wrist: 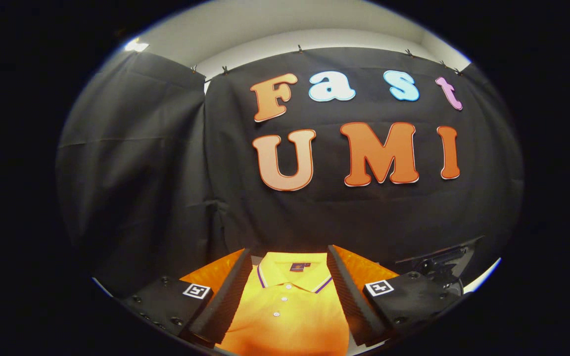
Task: Put the clothes into the washing machine and then close the washing machine lid.
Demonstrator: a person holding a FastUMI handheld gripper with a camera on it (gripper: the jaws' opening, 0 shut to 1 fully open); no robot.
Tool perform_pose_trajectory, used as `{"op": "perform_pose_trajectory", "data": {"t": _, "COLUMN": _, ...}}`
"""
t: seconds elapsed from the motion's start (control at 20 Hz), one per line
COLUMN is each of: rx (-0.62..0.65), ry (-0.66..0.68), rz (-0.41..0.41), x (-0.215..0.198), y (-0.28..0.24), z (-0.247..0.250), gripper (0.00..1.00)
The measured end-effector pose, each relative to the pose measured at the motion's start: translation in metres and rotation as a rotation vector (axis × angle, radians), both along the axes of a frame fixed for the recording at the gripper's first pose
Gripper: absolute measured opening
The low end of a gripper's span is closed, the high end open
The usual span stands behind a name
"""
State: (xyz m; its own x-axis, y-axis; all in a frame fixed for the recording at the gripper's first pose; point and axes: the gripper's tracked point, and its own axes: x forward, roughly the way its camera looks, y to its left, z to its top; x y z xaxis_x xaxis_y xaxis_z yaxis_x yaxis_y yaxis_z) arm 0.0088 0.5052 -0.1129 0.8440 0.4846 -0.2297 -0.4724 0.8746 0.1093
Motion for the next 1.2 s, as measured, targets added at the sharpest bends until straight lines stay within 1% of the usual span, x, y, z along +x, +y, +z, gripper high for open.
{"op": "perform_pose_trajectory", "data": {"t": 0.1, "rx": -0.025, "ry": 0.042, "rz": -0.033, "x": 0.001, "y": 0.011, "z": -0.019, "gripper": 0.98}}
{"op": "perform_pose_trajectory", "data": {"t": 0.2, "rx": -0.023, "ry": 0.108, "rz": -0.039, "x": -0.003, "y": 0.024, "z": -0.043, "gripper": 0.98}}
{"op": "perform_pose_trajectory", "data": {"t": 0.3, "rx": -0.023, "ry": 0.201, "rz": -0.040, "x": -0.009, "y": 0.037, "z": -0.072, "gripper": 0.98}}
{"op": "perform_pose_trajectory", "data": {"t": 0.4, "rx": -0.038, "ry": 0.278, "rz": -0.043, "x": -0.011, "y": 0.043, "z": -0.100, "gripper": 0.98}}
{"op": "perform_pose_trajectory", "data": {"t": 0.45, "rx": -0.053, "ry": 0.300, "rz": -0.057, "x": -0.011, "y": 0.042, "z": -0.110, "gripper": 0.98}}
{"op": "perform_pose_trajectory", "data": {"t": 0.55, "rx": -0.091, "ry": 0.304, "rz": -0.089, "x": -0.010, "y": 0.037, "z": -0.119, "gripper": 0.98}}
{"op": "perform_pose_trajectory", "data": {"t": 0.65, "rx": -0.167, "ry": 0.329, "rz": -0.142, "x": -0.006, "y": 0.026, "z": -0.136, "gripper": 0.97}}
{"op": "perform_pose_trajectory", "data": {"t": 0.7, "rx": -0.203, "ry": 0.368, "rz": -0.124, "x": -0.011, "y": 0.027, "z": -0.149, "gripper": 0.97}}
{"op": "perform_pose_trajectory", "data": {"t": 0.75, "rx": -0.188, "ry": 0.329, "rz": -0.121, "x": -0.009, "y": 0.031, "z": -0.143, "gripper": 0.98}}
{"op": "perform_pose_trajectory", "data": {"t": 0.85, "rx": -0.189, "ry": 0.334, "rz": -0.078, "x": -0.012, "y": 0.037, "z": -0.145, "gripper": 0.97}}
{"op": "perform_pose_trajectory", "data": {"t": 0.9, "rx": -0.165, "ry": 0.319, "rz": -0.077, "x": -0.012, "y": 0.035, "z": -0.144, "gripper": 0.95}}
{"op": "perform_pose_trajectory", "data": {"t": 1.0, "rx": -0.103, "ry": 0.333, "rz": -0.083, "x": -0.008, "y": 0.027, "z": -0.143, "gripper": 0.92}}
{"op": "perform_pose_trajectory", "data": {"t": 1.05, "rx": -0.096, "ry": 0.338, "rz": -0.083, "x": -0.009, "y": 0.026, "z": -0.145, "gripper": 0.91}}
{"op": "perform_pose_trajectory", "data": {"t": 1.2, "rx": -0.161, "ry": 0.339, "rz": -0.073, "x": -0.009, "y": 0.028, "z": -0.148, "gripper": 0.81}}
